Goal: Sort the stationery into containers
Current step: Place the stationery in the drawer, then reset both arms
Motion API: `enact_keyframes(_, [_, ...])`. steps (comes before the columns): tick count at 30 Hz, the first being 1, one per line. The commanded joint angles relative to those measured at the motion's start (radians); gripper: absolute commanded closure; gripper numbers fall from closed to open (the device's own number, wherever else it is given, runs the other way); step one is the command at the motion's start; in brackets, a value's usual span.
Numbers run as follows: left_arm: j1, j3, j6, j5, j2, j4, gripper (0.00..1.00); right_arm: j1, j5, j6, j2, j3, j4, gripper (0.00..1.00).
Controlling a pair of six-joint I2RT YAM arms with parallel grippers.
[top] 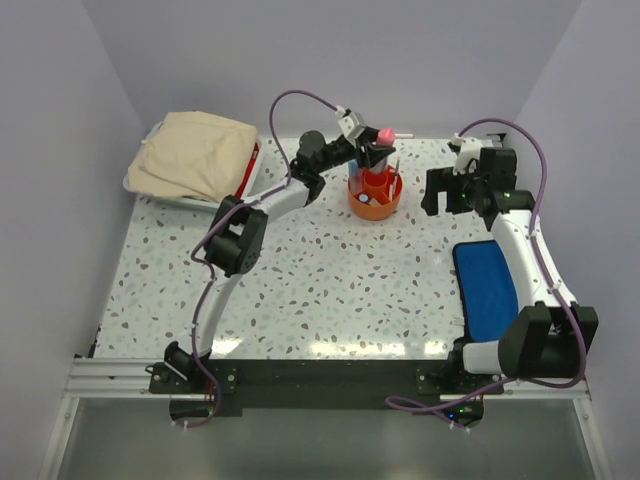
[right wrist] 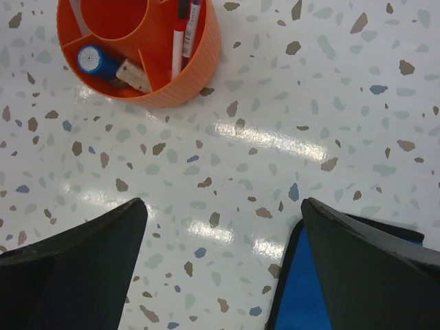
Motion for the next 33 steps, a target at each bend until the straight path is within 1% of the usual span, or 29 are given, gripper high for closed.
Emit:
enact_keyframes(1, [0.016,-0.017,-0.016,-0.012,-0.005,0.094,1.0,-0.001,0.008,-0.008,0.012,0.054,0.014,0.01])
enact_keyframes(8, [0.017,-0.034,-0.048,-0.011,0.028,0.118,1.0,-0.001,0.015,-0.024,0.033,0.078,-0.001,0.01])
enact_keyframes(12, [0.016,-0.037,-0.072,0.006,0.03,0.135,1.0,-0.001,0.012,-0.025,0.038,0.068,0.003,0.01])
enact_keyframes(16, [0.014,-0.073,-0.106,0.006,0.007,0.169,1.0,-0.001,0.008,-0.022,0.042,0.057,0.013,0.01])
enact_keyframes(20, [0.014,-0.121,-0.108,0.005,-0.014,0.19,1.0,-0.003,0.003,-0.021,0.048,0.06,0.019,0.01])
enact_keyframes(24, [0.013,-0.132,-0.097,0.005,-0.008,0.196,1.0,-0.003,0.002,-0.027,0.054,0.066,0.016,0.01])
enact_keyframes(25, [0.013,-0.126,-0.094,0.005,-0.005,0.196,0.86,-0.001,0.002,-0.028,0.053,0.066,0.016,0.01])
enact_keyframes(27, [0.013,-0.115,-0.086,0.005,0.001,0.195,0.65,-0.001,0.005,-0.031,0.055,0.065,0.016,0.01])
enact_keyframes(28, [0.01,-0.107,-0.078,0.014,0.001,0.195,0.4,-0.003,0.005,-0.031,0.055,0.065,0.014,0.01])
enact_keyframes(29, [0.008,-0.109,-0.054,0.019,-0.001,0.195,0.32,-0.001,0.005,-0.03,0.058,0.065,0.017,0.01])
enact_keyframes(30, [0.008,-0.112,-0.045,0.022,-0.013,0.193,0.01,-0.001,0.003,-0.028,0.058,0.065,0.02,0.01])
enact_keyframes(33, [0.008,-0.127,-0.016,0.032,-0.057,0.184,0.0,-0.001,-0.008,-0.024,0.067,0.069,0.029,0.01])
